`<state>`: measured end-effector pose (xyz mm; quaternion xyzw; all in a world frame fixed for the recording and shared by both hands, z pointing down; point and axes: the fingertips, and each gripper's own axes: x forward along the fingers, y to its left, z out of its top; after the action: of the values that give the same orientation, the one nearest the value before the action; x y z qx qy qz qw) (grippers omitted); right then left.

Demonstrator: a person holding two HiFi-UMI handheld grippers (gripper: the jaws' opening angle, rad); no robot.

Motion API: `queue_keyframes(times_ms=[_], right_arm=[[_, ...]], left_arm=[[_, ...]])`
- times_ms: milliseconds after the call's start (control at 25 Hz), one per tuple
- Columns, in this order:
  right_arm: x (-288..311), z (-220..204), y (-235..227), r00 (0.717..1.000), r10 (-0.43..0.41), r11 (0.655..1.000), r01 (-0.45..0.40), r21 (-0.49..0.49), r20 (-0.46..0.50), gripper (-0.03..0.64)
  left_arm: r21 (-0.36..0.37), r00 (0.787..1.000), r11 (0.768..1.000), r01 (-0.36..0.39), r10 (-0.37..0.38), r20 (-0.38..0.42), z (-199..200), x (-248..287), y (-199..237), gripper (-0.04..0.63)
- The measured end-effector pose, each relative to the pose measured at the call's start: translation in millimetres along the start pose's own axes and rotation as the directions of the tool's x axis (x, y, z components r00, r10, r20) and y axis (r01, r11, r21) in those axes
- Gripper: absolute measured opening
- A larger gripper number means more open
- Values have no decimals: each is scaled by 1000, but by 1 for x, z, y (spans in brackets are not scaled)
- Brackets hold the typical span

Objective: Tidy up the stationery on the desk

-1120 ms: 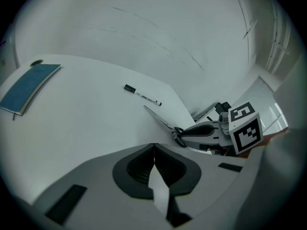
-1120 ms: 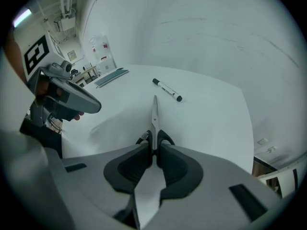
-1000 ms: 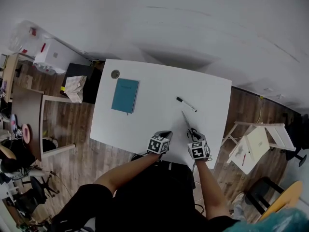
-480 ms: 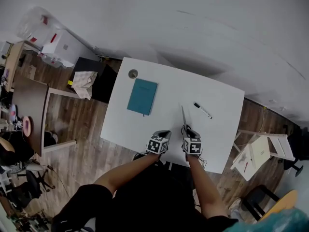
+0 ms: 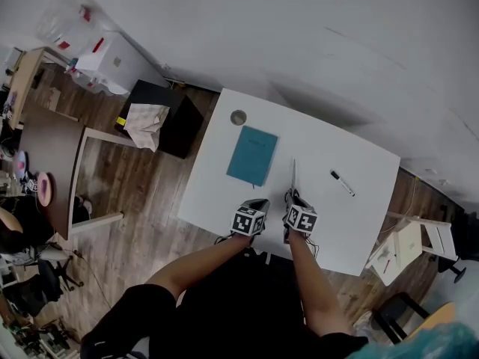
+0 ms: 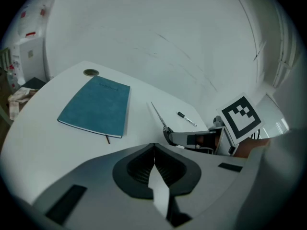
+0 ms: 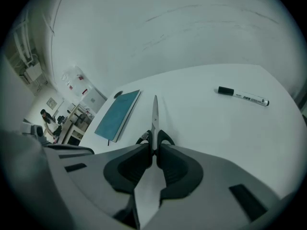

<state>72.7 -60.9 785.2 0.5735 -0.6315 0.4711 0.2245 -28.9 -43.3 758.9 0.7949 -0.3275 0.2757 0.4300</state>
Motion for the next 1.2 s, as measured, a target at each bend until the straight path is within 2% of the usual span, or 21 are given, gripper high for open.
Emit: queue_keyframes(times_ms=[320,640,1040,1200], right_arm=[[29,24,39,990,-136,988,133,74,43,87],[43,23,27,961,-278,955,277,109,-5,87],[45,20,26,958,-286,954,285,89,-7,89],[43,24,26,969,-247,957,243,160,6,121]], left_arm=[[46,998,997,54,-53,-23,12,-17,40,14],[46,998,998,47,-45,-43,13,-30,75,14],[35,998,999,41,-39,-49,14,-28,81,14],[43,998,998,42,-40,-56,12,-26,77,14]])
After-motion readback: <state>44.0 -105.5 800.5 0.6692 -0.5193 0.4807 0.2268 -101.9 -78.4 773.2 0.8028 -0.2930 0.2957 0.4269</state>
